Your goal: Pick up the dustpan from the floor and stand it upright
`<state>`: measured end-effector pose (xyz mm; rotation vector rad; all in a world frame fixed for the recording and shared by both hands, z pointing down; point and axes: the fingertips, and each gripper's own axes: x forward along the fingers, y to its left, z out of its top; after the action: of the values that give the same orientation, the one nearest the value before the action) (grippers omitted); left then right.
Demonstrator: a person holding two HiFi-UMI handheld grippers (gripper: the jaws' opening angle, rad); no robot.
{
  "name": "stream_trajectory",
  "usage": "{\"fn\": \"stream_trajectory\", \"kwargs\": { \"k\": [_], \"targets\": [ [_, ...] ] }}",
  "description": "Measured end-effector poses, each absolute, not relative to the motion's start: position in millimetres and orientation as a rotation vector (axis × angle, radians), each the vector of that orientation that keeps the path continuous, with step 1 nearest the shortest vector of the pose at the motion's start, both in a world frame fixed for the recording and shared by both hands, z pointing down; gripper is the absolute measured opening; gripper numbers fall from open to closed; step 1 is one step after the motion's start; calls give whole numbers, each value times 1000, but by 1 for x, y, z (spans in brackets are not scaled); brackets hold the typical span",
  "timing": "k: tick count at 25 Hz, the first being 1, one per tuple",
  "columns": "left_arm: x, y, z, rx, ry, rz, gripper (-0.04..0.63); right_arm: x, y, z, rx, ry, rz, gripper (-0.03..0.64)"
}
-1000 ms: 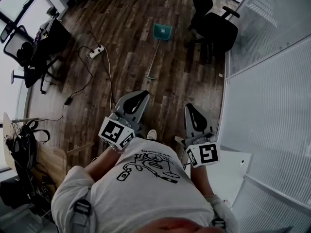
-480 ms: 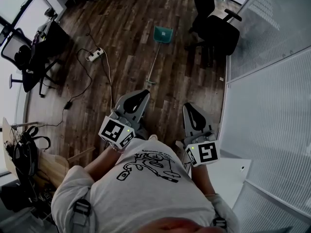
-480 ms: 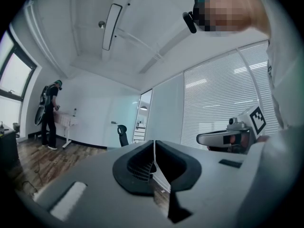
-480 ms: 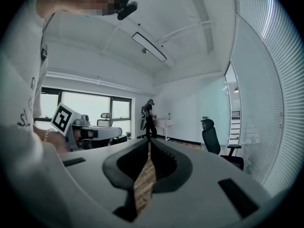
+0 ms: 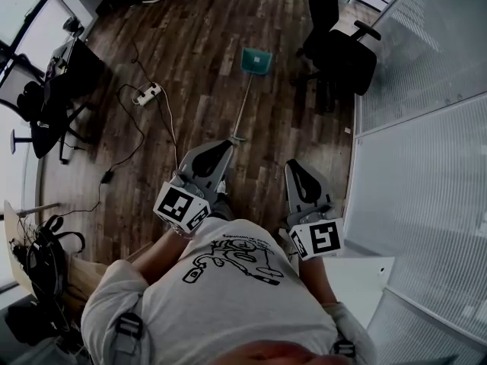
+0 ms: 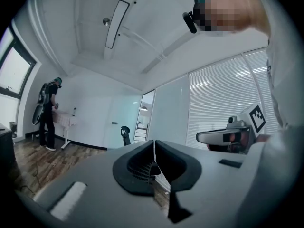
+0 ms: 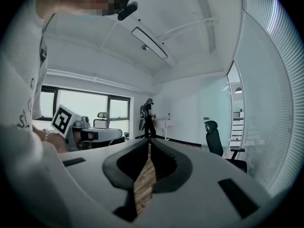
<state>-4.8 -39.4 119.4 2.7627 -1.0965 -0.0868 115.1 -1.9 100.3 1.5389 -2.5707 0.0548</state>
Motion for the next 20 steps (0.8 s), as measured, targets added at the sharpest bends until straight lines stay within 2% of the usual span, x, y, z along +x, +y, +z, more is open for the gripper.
{"fn": "stream_trajectory", "kwargs": {
  "k": [12,20],
  "targets": [
    [-103,-115,118,2757,-1179,-96,9,14,-90,95,1455,-2640,10,15],
    [-135,-142,127,2736,-1227,-87,9,-9,-120,102,1449,-2647,6,15]
  ]
}}
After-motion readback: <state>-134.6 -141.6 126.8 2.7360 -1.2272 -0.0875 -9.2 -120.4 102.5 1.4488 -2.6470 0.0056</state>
